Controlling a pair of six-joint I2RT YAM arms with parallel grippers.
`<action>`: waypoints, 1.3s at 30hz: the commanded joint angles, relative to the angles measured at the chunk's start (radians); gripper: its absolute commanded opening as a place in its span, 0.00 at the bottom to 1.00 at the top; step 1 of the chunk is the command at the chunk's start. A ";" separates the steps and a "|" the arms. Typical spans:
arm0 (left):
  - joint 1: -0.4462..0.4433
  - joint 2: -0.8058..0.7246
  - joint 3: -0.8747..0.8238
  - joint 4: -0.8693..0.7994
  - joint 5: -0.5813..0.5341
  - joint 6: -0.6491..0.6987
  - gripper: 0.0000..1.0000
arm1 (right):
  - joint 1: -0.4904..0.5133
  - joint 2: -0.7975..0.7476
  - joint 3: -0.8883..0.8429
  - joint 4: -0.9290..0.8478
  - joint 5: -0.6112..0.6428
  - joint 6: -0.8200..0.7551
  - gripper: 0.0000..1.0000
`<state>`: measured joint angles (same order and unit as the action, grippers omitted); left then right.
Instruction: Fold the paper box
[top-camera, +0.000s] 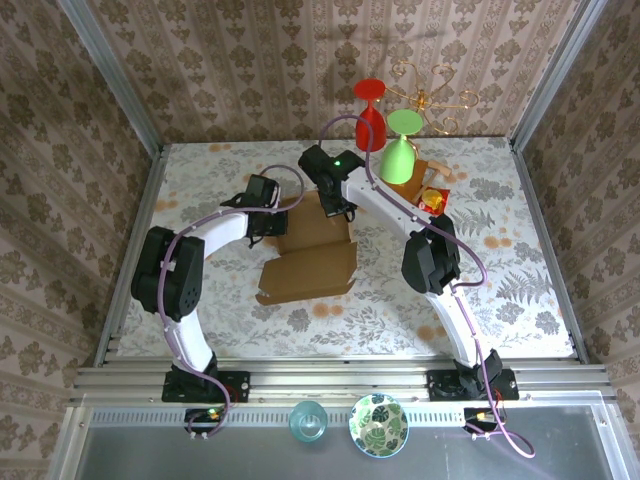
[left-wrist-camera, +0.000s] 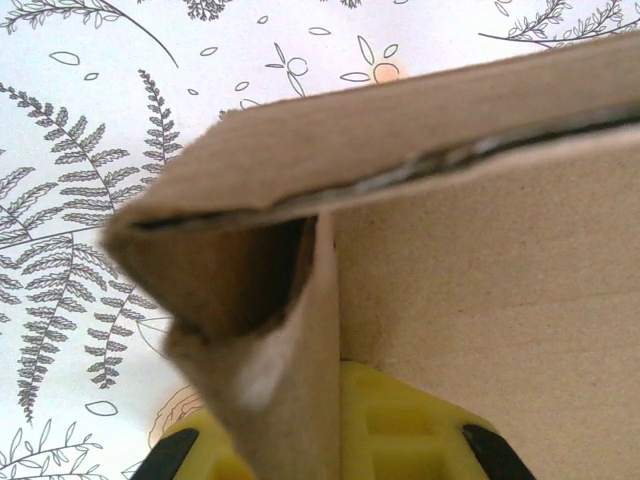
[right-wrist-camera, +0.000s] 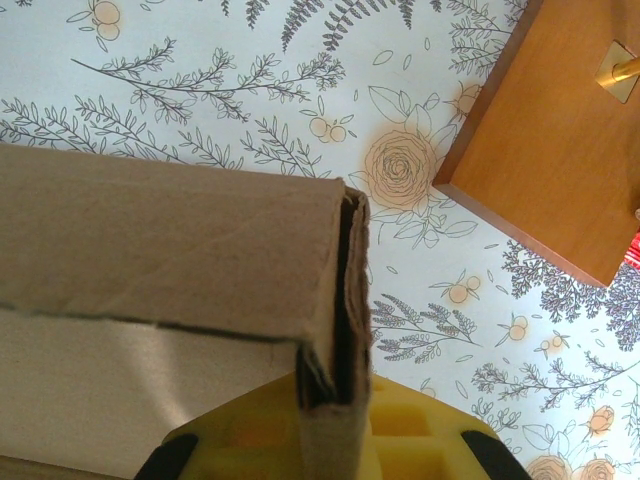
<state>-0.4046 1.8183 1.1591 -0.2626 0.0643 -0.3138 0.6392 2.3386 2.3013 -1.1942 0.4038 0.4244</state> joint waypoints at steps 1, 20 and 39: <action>0.003 -0.012 -0.011 -0.005 0.061 0.018 0.15 | 0.007 0.013 0.035 -0.015 -0.017 0.017 0.00; 0.043 -0.065 -0.109 0.076 0.226 -0.054 0.14 | 0.005 0.013 0.035 -0.019 -0.021 0.021 0.00; -0.045 0.014 0.002 -0.188 -0.188 -0.045 0.00 | 0.013 0.014 0.031 -0.020 -0.031 0.028 0.00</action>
<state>-0.4400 1.7893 1.1461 -0.3416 -0.0154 -0.3668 0.6441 2.3390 2.3035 -1.2118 0.3874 0.4278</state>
